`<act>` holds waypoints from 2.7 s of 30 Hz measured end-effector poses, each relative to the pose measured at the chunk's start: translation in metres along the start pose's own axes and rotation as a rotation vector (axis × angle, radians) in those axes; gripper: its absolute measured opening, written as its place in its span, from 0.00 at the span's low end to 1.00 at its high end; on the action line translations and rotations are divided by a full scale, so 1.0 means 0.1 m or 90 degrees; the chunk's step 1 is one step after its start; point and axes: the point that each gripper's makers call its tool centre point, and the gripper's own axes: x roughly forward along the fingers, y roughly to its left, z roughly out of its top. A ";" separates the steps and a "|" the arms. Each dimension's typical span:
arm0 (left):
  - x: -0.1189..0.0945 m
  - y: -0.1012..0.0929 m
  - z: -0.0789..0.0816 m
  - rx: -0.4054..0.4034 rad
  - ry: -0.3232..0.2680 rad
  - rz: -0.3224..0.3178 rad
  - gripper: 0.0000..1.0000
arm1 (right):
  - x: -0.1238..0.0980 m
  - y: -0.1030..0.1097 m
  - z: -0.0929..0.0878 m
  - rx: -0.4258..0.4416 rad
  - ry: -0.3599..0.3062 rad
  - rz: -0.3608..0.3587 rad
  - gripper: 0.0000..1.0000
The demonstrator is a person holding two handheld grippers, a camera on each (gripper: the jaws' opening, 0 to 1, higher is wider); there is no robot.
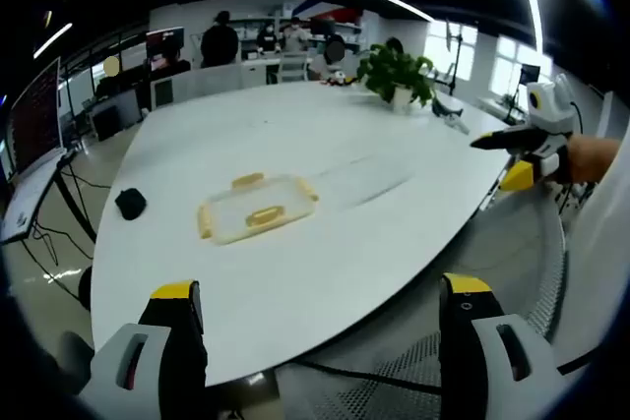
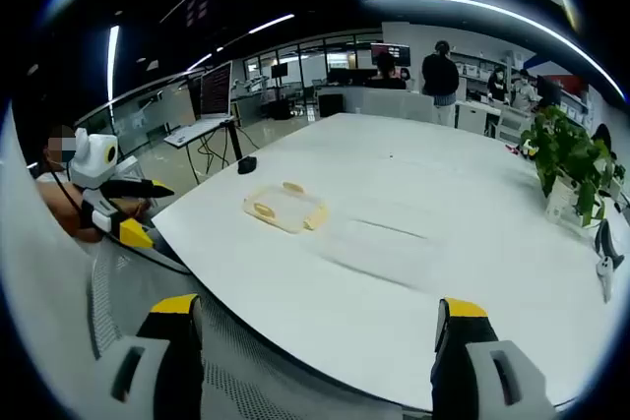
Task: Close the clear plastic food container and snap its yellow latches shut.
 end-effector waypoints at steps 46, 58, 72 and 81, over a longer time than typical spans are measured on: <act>0.03 0.10 -0.01 -0.007 0.001 -0.003 0.99 | -0.01 -0.09 -0.03 0.027 0.018 -0.033 0.99; 0.04 0.11 0.01 -0.006 -0.001 -0.008 0.99 | -0.01 -0.07 -0.02 0.018 0.015 -0.025 0.99; 0.04 0.13 0.06 0.000 -0.007 -0.022 0.97 | 0.02 -0.05 0.03 0.005 0.011 -0.014 0.96; 0.02 0.29 0.16 0.012 -0.022 -0.018 0.93 | 0.15 0.07 0.23 -0.080 -0.013 0.017 0.99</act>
